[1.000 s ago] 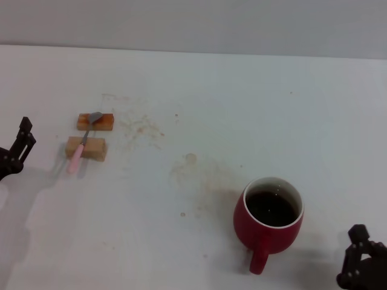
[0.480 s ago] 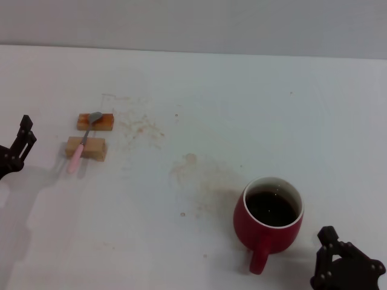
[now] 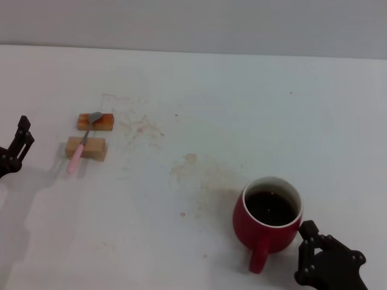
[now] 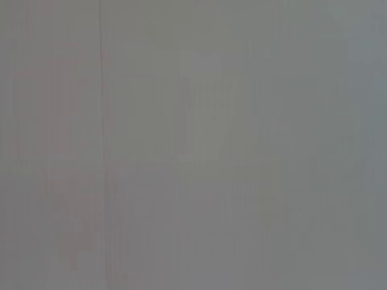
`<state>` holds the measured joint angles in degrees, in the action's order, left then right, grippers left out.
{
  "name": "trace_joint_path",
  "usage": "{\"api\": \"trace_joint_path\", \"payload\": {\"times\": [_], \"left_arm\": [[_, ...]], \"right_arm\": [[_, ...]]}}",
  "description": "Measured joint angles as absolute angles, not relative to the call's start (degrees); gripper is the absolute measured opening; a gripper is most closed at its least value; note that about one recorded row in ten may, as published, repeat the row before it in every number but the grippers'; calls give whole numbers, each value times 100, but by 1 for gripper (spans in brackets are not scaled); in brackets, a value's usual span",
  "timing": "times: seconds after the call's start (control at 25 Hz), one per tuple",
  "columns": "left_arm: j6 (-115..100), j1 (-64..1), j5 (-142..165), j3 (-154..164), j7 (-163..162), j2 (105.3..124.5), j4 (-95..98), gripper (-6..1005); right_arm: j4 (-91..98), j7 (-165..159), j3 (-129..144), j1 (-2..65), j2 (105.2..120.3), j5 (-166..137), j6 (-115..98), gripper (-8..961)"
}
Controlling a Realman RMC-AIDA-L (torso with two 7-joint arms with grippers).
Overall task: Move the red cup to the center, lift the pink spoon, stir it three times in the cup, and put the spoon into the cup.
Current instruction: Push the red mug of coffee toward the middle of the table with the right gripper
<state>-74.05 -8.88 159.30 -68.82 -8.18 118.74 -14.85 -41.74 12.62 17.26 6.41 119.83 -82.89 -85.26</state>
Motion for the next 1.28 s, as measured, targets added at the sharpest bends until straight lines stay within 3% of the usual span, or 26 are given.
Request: {"api": "trace_joint_path", "payload": {"times": [0.84,1.28], "left_arm": [[-7388,-844,15926,-6873,-817,11865,-1472,812],[-7382,-858,15926,-6867,-817,11865,-1467,812]], "right_arm": [[-3890,1135,1660,1334,11980,-8292,-8249,1],[-3987,1133,1812,982,11980,-8547,-8275,1]]}}
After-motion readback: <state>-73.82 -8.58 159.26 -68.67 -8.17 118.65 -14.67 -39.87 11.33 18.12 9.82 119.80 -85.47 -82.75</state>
